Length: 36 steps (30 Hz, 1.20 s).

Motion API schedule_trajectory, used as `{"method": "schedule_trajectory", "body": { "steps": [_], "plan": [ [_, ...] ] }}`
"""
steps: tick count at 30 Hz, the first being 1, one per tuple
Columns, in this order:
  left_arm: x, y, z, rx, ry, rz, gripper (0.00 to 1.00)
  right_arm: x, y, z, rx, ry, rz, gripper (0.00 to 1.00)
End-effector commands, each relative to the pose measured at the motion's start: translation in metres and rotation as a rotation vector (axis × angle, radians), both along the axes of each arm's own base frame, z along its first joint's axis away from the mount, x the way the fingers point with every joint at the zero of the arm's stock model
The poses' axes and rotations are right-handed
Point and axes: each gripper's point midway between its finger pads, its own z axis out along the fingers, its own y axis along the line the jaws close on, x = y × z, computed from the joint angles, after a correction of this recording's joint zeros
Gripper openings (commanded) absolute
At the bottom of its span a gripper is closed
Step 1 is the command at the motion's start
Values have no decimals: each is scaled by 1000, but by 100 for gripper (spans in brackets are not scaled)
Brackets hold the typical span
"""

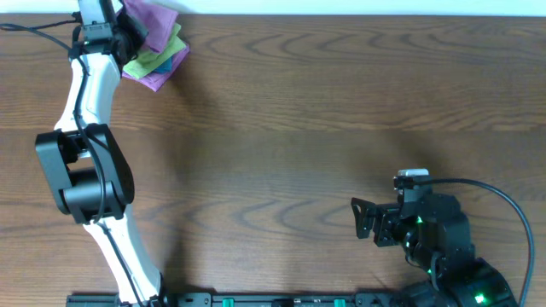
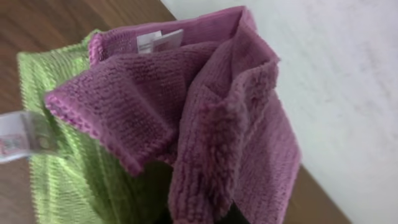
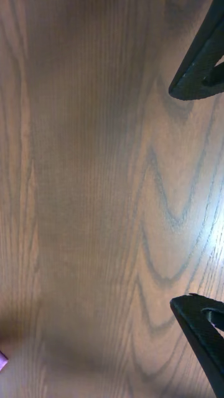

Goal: Fold the cloth
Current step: 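Carry the pink bundle with the left gripper to the far-left cloth stack, then lower the pink bundle onto the green cloth stack with the left gripper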

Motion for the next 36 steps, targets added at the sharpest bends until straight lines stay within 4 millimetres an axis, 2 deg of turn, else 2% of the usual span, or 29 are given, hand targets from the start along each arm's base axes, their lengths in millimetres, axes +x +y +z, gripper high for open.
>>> {"method": "schedule_trajectory", "body": {
  "steps": [1, 5, 10, 18, 23, 30, 36],
  "plan": [
    [1, 7, 2, 54, 6, -19, 16, -1, -1, -1, 10, 6, -12, 99],
    [-4, 6, -4, 74, 38, -43, 40, -1, -1, -1, 10, 6, -12, 99],
    [-12, 11, -10, 84, 76, -52, 61, -1, -1, -1, 11, 6, -12, 99],
    [-28, 33, -18, 76, 136, -21, 79, -1, -1, -1, 10, 6, -12, 99],
    [-35, 44, -18, 66, 155, -3, 97, -1, -1, -1, 11, 6, -12, 99],
    [-40, 47, -2, 92, 140, -40, 95, -1, -1, -1, 10, 6, -12, 99],
    [-43, 47, 31, 140, 85, -65, 95, -1, -1, -1, 10, 6, -12, 99]
  ]
}}
